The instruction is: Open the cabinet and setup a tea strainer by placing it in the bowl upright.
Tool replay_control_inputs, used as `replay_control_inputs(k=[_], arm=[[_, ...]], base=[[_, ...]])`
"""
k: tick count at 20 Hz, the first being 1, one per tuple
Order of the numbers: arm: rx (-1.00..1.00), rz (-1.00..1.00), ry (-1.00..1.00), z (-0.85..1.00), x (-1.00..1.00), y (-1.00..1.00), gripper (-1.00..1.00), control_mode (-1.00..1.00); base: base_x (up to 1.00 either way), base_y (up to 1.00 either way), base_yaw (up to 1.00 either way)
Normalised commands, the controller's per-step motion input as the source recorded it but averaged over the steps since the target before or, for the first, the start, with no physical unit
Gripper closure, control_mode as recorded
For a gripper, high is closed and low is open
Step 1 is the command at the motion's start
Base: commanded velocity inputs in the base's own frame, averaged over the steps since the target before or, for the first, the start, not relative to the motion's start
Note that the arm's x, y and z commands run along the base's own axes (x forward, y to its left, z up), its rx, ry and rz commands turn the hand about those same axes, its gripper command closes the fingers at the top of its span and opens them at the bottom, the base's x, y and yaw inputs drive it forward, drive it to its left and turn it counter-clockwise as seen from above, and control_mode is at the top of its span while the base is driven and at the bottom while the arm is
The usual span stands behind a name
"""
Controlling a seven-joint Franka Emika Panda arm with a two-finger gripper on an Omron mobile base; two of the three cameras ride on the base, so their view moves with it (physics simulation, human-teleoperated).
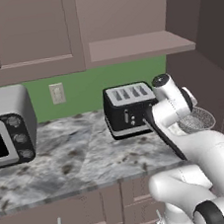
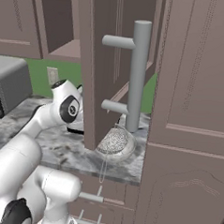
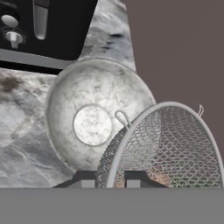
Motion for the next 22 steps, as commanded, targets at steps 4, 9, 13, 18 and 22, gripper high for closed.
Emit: replay_control_inputs(k=[4,9,13,18,22], arm=[[0.0,0.0,0.01,-0.23,0.21,0.0,1.0,-1.0],[-0.03,0.0,0.05,-0.25,0.29,0.0,1.0,-1.0],[-0.01,0.0,0.01,-0.14,0.28,0.0,1.0,-1.0],[0.0,0.0,0.0,-0.07,0.2,0.0,1.0,-1.0],[0.0,0.0,0.0,-0.14,0.13,-0.01,1.0,-1.0]], base=[[0.0,0.0,0.0],[0.0,0.0,0.0],[0.0,0.0,0.0],[0.0,0.0,0.0],[0.0,0.0,0.0]])
